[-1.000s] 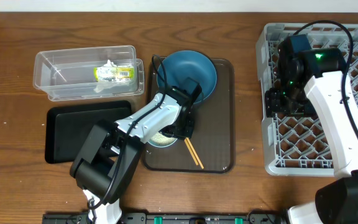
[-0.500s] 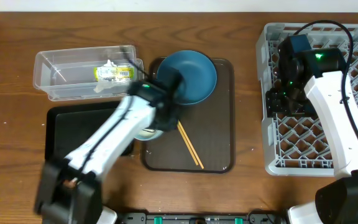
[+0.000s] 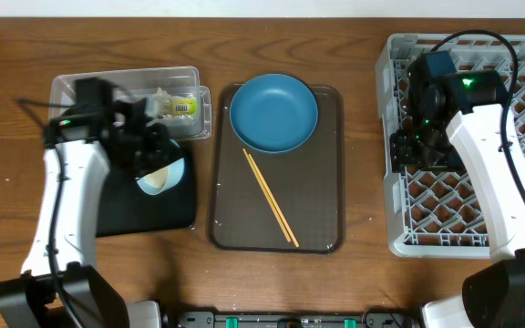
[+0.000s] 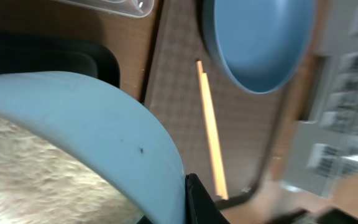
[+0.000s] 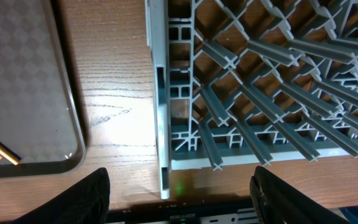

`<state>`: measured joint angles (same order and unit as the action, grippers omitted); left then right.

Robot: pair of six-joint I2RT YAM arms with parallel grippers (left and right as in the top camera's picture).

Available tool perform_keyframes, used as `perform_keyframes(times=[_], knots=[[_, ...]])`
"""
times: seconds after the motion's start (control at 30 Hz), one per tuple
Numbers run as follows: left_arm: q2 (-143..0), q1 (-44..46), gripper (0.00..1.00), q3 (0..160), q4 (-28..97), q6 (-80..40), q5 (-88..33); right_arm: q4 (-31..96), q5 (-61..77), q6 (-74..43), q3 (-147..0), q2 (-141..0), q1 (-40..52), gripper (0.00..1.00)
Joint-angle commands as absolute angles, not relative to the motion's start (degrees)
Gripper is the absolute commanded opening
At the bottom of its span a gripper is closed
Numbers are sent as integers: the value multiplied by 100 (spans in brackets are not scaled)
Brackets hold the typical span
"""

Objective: Sort waste into correct bins and load items into the dishwasher rack
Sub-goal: 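Tilt the bowl with the left gripper to dump rice onto the black tray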

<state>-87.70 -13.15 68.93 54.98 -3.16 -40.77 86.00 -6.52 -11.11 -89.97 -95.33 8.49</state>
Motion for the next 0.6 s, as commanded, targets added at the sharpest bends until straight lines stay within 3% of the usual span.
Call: perform_keyframes(times=[0.0,0.27,0.43,0.57], knots=[[-8989,-1984,6,6573,5507,467,-5857,8613,-753,-1151,-8989,-9524,880,71],[-9826,-3212,6,6163,5505,1142,-7905,8617,-753,-1149,-8989,-9524,880,72],[-10418,-3352,6,6160,5505,1199,-8923,8615,-753,-1146,-8989,-9524,880,72],[-10558,-3354,6,6160,5588,681,-9015,8613,-753,-1107,-8989,-9524,880,72]])
